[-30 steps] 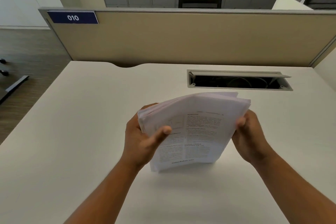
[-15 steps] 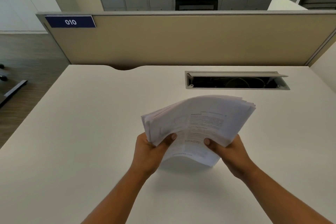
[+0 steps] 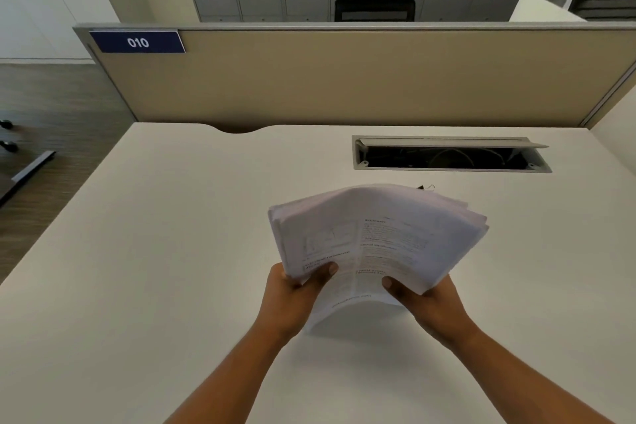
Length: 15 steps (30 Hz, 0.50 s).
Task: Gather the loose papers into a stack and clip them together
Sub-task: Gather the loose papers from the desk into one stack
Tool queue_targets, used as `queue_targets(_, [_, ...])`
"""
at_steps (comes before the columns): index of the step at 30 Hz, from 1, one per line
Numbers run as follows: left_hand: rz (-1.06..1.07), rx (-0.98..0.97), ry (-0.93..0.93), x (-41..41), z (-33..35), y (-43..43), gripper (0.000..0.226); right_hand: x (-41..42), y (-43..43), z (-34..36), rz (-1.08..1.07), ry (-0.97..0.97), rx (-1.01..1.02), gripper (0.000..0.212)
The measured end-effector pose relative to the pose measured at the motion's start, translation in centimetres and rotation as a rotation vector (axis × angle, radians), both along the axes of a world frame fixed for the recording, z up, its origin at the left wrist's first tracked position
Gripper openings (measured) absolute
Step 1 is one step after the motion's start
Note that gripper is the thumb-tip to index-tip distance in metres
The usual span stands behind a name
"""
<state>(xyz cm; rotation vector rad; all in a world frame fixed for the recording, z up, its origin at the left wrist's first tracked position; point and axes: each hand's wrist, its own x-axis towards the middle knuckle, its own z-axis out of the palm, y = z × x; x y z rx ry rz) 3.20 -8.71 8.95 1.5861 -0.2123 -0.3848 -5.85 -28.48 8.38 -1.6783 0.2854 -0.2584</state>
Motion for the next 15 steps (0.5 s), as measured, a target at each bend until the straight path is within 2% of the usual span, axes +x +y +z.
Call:
queue_targets(6, [-0.032,-0.012,-0.004,0.8,0.7,0.3,0.041,0.0,0.3,0.1,-0.002,0.021,-0.045,0.034])
queue_targets(9, [-0.036,-0.051,-0.035,1.0,0.9,0.7,0.039,0.1,0.0,1.0,-0.039,-0.020,0.012,0.027])
queue_targets(15, [-0.029,-0.032,-0.007,0.9,0.2,0.6,0.038,0.4,0.0,2.0,-0.047,-0.042,0.072,0.033])
